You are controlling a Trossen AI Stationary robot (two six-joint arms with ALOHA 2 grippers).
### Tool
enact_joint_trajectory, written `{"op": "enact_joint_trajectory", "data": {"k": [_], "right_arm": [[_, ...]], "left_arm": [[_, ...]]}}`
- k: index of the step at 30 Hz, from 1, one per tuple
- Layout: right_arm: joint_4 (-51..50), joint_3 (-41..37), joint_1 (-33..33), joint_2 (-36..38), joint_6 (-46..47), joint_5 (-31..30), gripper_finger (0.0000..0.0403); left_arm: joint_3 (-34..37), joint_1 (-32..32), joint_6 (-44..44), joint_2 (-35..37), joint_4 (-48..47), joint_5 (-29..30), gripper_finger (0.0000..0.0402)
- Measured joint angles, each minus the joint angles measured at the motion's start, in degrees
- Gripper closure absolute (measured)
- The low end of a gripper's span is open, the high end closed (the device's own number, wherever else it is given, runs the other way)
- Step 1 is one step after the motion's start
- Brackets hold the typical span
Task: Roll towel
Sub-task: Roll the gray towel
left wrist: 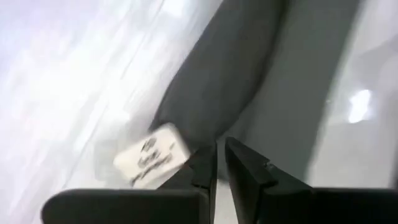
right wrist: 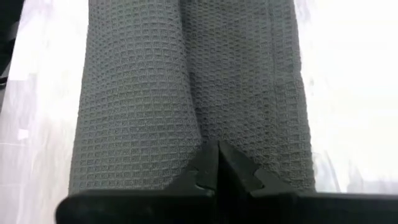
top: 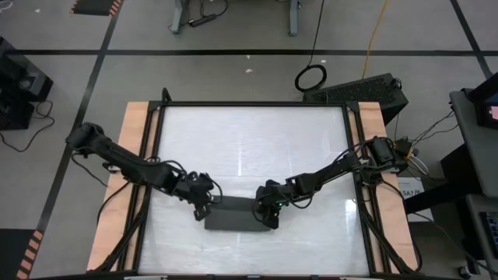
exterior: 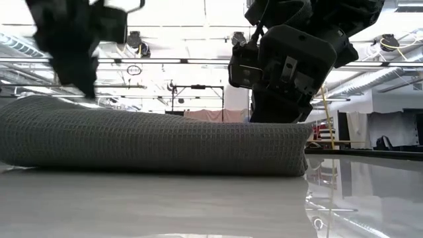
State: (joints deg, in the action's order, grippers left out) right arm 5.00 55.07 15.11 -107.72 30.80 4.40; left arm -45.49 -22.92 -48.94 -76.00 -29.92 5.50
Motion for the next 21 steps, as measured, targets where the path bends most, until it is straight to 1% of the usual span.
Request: {"op": "enact_joint_trajectory", "data": {"k": [3, 5, 10, 15, 21], "right_arm": [[0.02, 0.0, 0.0, 0.0, 0.05, 0.0, 0.0403], [0.08, 0.0, 0.0, 0.0, 0.05, 0.0, 0.0403], [0.16, 0.0, 0.0, 0.0, -0.17, 0.01, 0.0403], [0.41, 0.0, 0.0, 0.0, -0.05, -0.02, 0.0403], [0.37, 0.0, 0.0, 0.0, -0.58, -0.07, 0.0403]], "left_arm": [[-0.53, -0.46, 2.94, 2.71, 3.47, 0.57, 0.0364], [0.3, -1.38, 4.37, 2.45, 6.82, 0.63, 0.0364], [1.76, -3.2, 4.32, -2.19, 7.13, 0.65, 0.0364], [1.9, -4.75, 4.48, -5.25, 10.25, 0.22, 0.0364], [1.9, -5.73, 4.31, -9.11, 9.76, 1.96, 0.0364]]}}
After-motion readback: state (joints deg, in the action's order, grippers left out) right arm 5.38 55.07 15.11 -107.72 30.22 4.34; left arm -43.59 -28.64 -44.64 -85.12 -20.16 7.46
